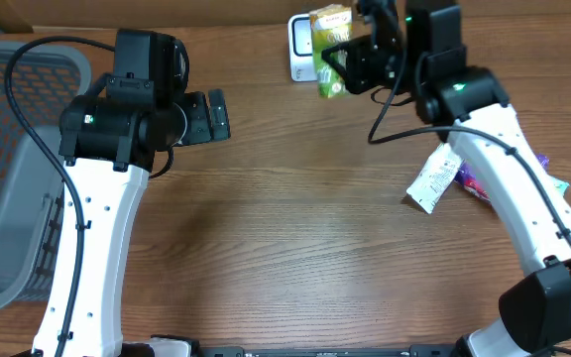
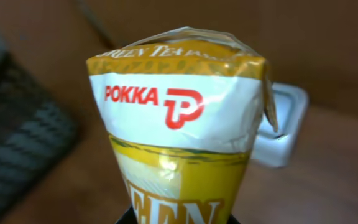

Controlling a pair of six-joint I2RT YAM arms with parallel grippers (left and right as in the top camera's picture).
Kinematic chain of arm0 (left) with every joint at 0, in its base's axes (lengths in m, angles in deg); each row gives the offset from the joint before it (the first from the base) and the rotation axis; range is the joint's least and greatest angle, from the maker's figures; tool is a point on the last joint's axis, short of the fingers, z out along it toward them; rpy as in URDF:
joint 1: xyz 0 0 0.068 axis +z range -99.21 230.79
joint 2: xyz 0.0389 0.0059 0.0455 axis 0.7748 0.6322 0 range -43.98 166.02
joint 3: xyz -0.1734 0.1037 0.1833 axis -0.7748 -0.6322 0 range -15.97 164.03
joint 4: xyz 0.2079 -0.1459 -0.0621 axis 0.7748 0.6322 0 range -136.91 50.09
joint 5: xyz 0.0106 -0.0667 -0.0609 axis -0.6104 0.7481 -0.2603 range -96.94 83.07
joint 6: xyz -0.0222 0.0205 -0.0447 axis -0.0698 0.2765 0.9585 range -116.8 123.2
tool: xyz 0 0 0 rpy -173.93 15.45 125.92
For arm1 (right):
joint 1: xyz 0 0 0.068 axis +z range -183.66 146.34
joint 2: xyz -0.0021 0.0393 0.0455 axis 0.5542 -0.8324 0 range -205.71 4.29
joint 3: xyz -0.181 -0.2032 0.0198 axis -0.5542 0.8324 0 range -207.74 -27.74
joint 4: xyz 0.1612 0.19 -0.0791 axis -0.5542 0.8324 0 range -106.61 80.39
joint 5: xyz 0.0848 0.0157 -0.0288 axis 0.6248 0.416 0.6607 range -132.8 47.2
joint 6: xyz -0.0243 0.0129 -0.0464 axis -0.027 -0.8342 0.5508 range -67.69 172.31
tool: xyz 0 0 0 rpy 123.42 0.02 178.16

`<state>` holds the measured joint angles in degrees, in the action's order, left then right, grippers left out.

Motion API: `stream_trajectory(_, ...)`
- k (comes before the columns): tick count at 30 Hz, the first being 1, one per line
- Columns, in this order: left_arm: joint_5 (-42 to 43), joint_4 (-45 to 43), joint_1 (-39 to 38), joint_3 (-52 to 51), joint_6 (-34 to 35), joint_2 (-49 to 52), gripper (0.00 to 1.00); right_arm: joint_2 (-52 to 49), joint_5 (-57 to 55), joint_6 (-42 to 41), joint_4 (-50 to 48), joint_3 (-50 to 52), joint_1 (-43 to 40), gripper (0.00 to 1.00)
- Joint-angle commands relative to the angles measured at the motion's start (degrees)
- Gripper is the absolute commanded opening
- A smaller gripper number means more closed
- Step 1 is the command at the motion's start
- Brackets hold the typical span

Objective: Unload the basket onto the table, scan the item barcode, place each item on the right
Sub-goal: 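Lift the tea pack and carry it up to the white scanner, then hold the tea pack in front of the scanner with the right gripper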

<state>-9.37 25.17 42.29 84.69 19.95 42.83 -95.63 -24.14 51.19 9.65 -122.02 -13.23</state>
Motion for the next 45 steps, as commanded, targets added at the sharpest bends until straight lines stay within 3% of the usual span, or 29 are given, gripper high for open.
stream_trajectory(1,-0.7,-0.1,0.2,1.0,0.4,0.2,1.00,-1.0,-22.9,19.2,-4.7,-1.4,4.4,0.04)
stream_trajectory(4,-0.7,-0.1,0.2,1.0,0.4,0.2,1.00,-4.3,-32.6,31.1,-12.2,-1.4,7.2,0.04)
stream_trajectory(9,-0.7,-0.1,0.2,1.0,0.4,0.2,1.00,-11.1,-43.7,41.4,-31.2,-1.4,8.2,0.04)
stream_trajectory(13,-0.7,-0.1,0.2,1.0,0.4,0.2,1.00,-16.1,-44.7,48.8,-42.7,-1.4,8.2,0.04)
stream_trajectory(21,-0.7,-0.1,0.2,1.0,0.4,0.2,1.00,-27.2,-44.1,72.0,-56.5,-1.4,8.0,0.04)
stream_trajectory(25,-0.7,-0.1,0.2,1.0,0.4,0.2,1.00,-31.8,-42.9,73.2,-62.6,-1.9,8.0,0.04)
stream_trajectory(30,-0.7,-0.1,0.2,1.0,0.4,0.2,1.00,-35.8,-41.9,71.0,-62.6,-5.8,8.1,0.04)
stream_trajectory(37,-0.7,-0.1,0.2,1.0,0.4,0.2,1.00,-37.4,-35.3,63.8,-55.2,-13.7,8.1,0.04)
stream_trajectory(45,-0.7,-0.1,0.2,1.0,0.4,0.2,1.00,-40.4,-35.0,64.8,-53.7,-16.1,7.5,0.04)
